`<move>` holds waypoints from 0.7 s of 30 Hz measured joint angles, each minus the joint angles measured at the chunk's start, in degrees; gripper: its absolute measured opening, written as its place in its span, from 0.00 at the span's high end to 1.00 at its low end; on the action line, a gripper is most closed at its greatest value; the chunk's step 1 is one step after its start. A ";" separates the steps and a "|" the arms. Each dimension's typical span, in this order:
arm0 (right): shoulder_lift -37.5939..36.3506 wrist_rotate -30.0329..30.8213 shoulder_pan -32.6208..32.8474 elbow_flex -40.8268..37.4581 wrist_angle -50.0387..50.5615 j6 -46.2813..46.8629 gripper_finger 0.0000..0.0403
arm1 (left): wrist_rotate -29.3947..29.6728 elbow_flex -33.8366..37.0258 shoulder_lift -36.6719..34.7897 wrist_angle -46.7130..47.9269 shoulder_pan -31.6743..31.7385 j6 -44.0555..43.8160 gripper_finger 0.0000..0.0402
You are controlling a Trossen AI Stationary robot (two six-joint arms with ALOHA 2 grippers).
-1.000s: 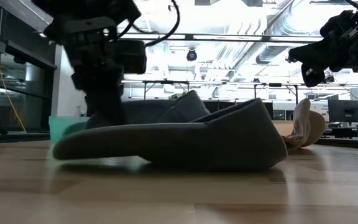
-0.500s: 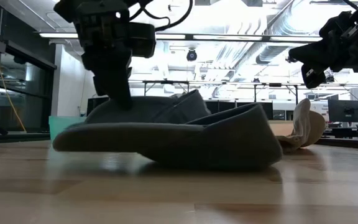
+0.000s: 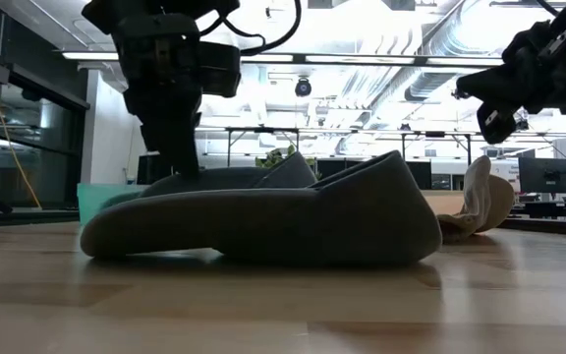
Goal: Pick & Place hat
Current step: Put the bottom blue cap into the orange bin
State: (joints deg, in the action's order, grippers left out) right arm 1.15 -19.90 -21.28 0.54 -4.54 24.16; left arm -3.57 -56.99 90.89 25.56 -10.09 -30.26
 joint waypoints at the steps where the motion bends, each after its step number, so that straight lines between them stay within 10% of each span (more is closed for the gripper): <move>1: 0.00 0.00 0.00 0.00 0.00 1.09 1.00 | -0.14 0.00 0.07 0.16 -0.02 0.02 1.00; 12: 0.01 0.00 0.02 -0.02 0.28 -1.66 1.00 | -2.11 0.02 0.83 -1.75 0.00 3.62 0.95; 21: 0.02 0.01 0.02 0.00 0.63 -1.68 1.00 | -1.73 0.00 2.10 -5.13 -0.04 5.55 0.54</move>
State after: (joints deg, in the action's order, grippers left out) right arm 1.17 -19.89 -21.26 0.54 -3.90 22.48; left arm -5.30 -56.99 92.99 20.42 -10.13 -24.71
